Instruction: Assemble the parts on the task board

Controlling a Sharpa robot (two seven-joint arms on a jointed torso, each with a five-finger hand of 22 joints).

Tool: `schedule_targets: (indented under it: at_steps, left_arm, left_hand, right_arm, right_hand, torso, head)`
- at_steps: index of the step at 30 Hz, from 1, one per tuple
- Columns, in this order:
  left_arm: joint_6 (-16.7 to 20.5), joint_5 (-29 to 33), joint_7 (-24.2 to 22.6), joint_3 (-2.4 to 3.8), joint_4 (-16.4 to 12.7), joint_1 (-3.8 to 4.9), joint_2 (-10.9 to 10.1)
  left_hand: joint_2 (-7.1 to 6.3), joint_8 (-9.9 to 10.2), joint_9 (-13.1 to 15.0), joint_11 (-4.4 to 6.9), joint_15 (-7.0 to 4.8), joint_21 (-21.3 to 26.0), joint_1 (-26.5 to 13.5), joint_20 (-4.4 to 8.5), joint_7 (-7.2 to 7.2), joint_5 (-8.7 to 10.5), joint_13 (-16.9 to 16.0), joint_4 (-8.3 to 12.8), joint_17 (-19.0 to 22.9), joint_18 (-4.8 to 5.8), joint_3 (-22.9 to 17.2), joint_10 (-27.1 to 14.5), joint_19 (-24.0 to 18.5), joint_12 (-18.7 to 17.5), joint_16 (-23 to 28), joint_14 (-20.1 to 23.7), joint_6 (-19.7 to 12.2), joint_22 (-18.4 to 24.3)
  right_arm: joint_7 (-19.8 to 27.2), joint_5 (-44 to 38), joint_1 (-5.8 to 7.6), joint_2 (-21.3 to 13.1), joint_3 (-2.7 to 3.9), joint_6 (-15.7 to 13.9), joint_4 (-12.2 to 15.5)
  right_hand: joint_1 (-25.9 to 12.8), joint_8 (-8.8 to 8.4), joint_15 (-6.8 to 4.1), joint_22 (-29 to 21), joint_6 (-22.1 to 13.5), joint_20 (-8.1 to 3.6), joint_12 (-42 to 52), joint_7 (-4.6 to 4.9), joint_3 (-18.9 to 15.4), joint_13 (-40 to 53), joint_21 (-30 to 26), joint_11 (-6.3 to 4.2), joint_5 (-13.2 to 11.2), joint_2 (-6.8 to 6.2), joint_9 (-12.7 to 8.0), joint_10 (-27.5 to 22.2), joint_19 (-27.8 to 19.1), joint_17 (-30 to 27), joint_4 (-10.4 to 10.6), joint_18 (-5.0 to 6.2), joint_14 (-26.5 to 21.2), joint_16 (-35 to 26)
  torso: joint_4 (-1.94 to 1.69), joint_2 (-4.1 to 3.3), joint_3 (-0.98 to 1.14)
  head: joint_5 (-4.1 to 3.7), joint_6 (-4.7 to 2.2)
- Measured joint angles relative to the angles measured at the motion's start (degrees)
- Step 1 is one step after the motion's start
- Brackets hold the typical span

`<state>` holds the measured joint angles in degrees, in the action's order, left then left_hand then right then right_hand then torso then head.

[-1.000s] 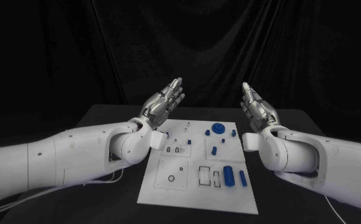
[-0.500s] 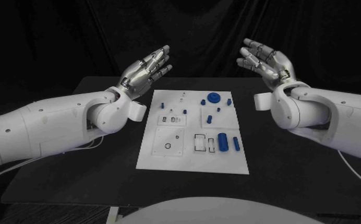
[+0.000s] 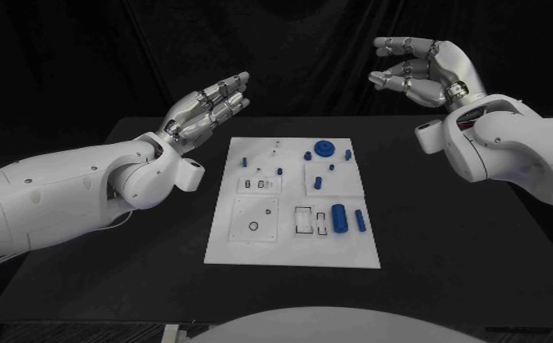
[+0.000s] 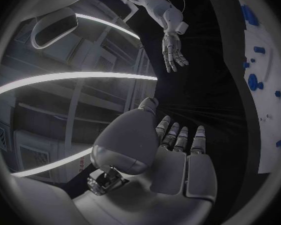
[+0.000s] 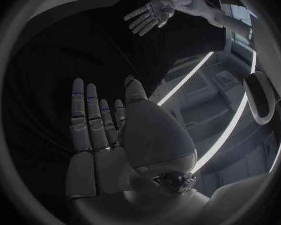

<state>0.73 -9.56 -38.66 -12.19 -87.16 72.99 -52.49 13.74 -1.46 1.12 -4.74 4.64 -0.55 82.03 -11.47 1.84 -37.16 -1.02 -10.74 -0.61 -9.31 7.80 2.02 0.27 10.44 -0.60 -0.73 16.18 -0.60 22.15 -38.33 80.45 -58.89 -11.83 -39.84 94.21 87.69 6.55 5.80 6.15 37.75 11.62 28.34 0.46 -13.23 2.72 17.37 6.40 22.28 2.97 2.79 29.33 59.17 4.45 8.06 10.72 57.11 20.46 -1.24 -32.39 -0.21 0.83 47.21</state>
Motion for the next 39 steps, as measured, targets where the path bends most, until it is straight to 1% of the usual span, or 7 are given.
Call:
schedule_targets:
  at_steps: [8, 15, 18, 22, 25, 27, 39]
  left_arm:
    - [-0.75, -1.44, -0.03, 0.01, 1.0, 0.69, -0.18]
    - [-1.23, -1.97, -0.04, 0.03, 0.72, 0.91, -1.4]
    - [-1.3, -2.07, -0.05, -0.02, 0.6, 0.91, -1.89]
    - [-1.38, -2.18, -0.05, -0.04, 0.35, 0.91, -2.05]
    - [-1.46, -2.26, -0.06, -0.01, 0.3, 0.91, -1.98]
    - [-1.53, -2.28, -0.06, -0.01, 0.3, 0.91, -1.97]
    - [-2.19, -2.39, -0.07, -0.01, 0.29, 0.91, -2.32]
  left_hand:
    - [0.0, -0.2, 0.04, -0.01, 0.02, 0.0, 0.0, -0.02, 0.62, 0.0, -0.02, 0.0, 0.0, 0.0, 0.0, 0.02, 0.02, 0.44, 0.0, 0.01, 0.62, -0.02]
    - [0.0, -0.2, 0.05, -0.01, 0.41, -0.01, 0.0, -0.5, 0.63, -0.01, -0.02, 0.0, 0.0, 0.01, 0.0, 0.02, 0.5, 0.44, 0.0, 0.39, 0.63, -0.02]
    - [0.0, -0.2, 0.05, -0.01, 0.41, -0.01, 0.0, -0.51, 1.12, -0.01, -0.02, 0.0, 0.0, 0.0, 0.0, 0.02, 0.5, 0.44, 0.0, 0.4, 1.11, -0.1]
    - [0.0, -0.2, 0.05, -0.02, 0.42, -0.01, 0.0, -0.52, 1.14, -0.01, -0.02, 0.0, 0.0, 0.0, -0.01, 0.02, 0.49, 0.43, -0.01, 0.4, 1.14, -0.04]
    - [0.0, -0.2, 0.05, -0.02, 0.42, -0.01, 0.01, -0.53, 1.44, -0.01, -0.02, 0.01, 0.0, 0.0, -0.01, 0.01, 0.49, 0.44, -0.01, 0.4, 1.43, -0.07]
    - [0.0, -0.2, 0.05, -0.02, 0.43, -0.01, 0.01, -0.54, 1.63, -0.01, -0.02, 0.01, 0.0, 0.0, -0.01, 0.01, 0.49, 0.43, -0.01, 0.4, 1.61, -0.1]
    - [0.0, -0.2, 0.07, -0.01, 1.23, -0.01, 0.01, -1.14, 1.86, -0.01, -0.02, 0.01, -0.01, -0.01, -0.01, 0.0, 1.1, 0.43, -0.01, 0.58, 1.83, -0.06]
  right_arm:
    - [-14.82, -26.56, 0.96, 6.13, -0.02, 5.13, -4.81]
    - [-21.65, -43.55, 1.04, 11.22, -0.04, 13.3, -8.68]
    - [-23.15, -49.55, 1.05, 13.38, -0.02, 16.67, -9.92]
    - [-24.22, -54.93, 0.95, 15.63, -0.02, 19.95, -11.94]
    - [-24.82, -57.58, 0.83, 17.19, -0.02, 22.04, -13.48]
    - [-25.14, -58.66, 0.78, 18.15, -0.02, 23.26, -14.34]
    - [-26.63, -61.71, -0.43, 22.05, 0.0, 28.76, -19.5]
  right_hand:
    - [0.98, 1.01, -6.06, 2.05, 8.57, -5.87, -1.76, 2.46, 4.93, 0.11, 5.95, -1.41, -5.1, -1.03, 0.9, 8.53, 15.46, 4.05, -0.06, 0.0, 17.89, 5.58]
    - [2.6, 1.0, -9.12, 12.52, 11.28, -8.74, -6.88, 0.28, 10.16, 0.11, 18.06, -3.32, -7.69, -2.68, 0.92, 15.04, 21.42, 13.69, 0.3, -0.01, 25.87, 18.52]
    - [0.82, 0.99, -9.34, 28.76, 12.87, -9.02, -9.77, 0.78, 11.6, 0.12, 30.96, -3.34, -7.98, -4.48, 0.99, 16.42, 21.66, 22.7, 1.21, -0.04, 26.11, 26.29]
    - [0.55, 0.93, -9.29, 40.96, 13.25, -8.95, -12.7, 0.41, 13.31, 0.13, 43.47, -3.28, -7.97, -6.2, 1.14, 19.86, 21.55, 34.89, 1.85, -0.08, 26.54, 37.89]
    - [0.68, 0.04, -9.29, 44.88, 13.64, -9.25, -13.78, 0.76, 14.51, 0.17, 46.96, -3.48, -7.98, -6.34, 1.17, 20.67, 21.26, 38.66, 1.75, -0.13, 26.54, 41.34]
    - [0.68, -0.23, -9.29, 45.97, 13.34, -9.25, -14.21, 0.47, 14.51, 0.17, 47.03, -3.38, -7.98, -6.34, 1.17, 20.78, 21.26, 39.84, 1.75, -3.98, 26.54, 41.94]
    - [-0.09, -0.23, -9.28, 50.63, 14.64, -8.86, -15.08, 1.71, 15.23, 0.27, 51.01, -3.1, -8.52, -7.65, 1.66, 22.09, 20.88, 43.51, 1.03, -4.02, 26.54, 44.61]
  torso:
    - [-0.64, -2.11, -0.02]
    - [-1.94, -2.97, -0.36]
    - [-2.57, -3.25, -0.53]
    - [-2.5, -3.34, -0.76]
    - [-2.39, -3.29, -0.85]
    - [-2.31, -3.29, -0.85]
    - [-2.35, -3.64, -0.85]
  head:
    - [-0.26, -1.42]
    - [-2.04, -1.79]
    - [-2.58, -1.8]
    - [-2.45, -1.81]
    - [-2.15, -1.54]
    - [-1.98, -1.45]
    - [-1.65, -1.64]
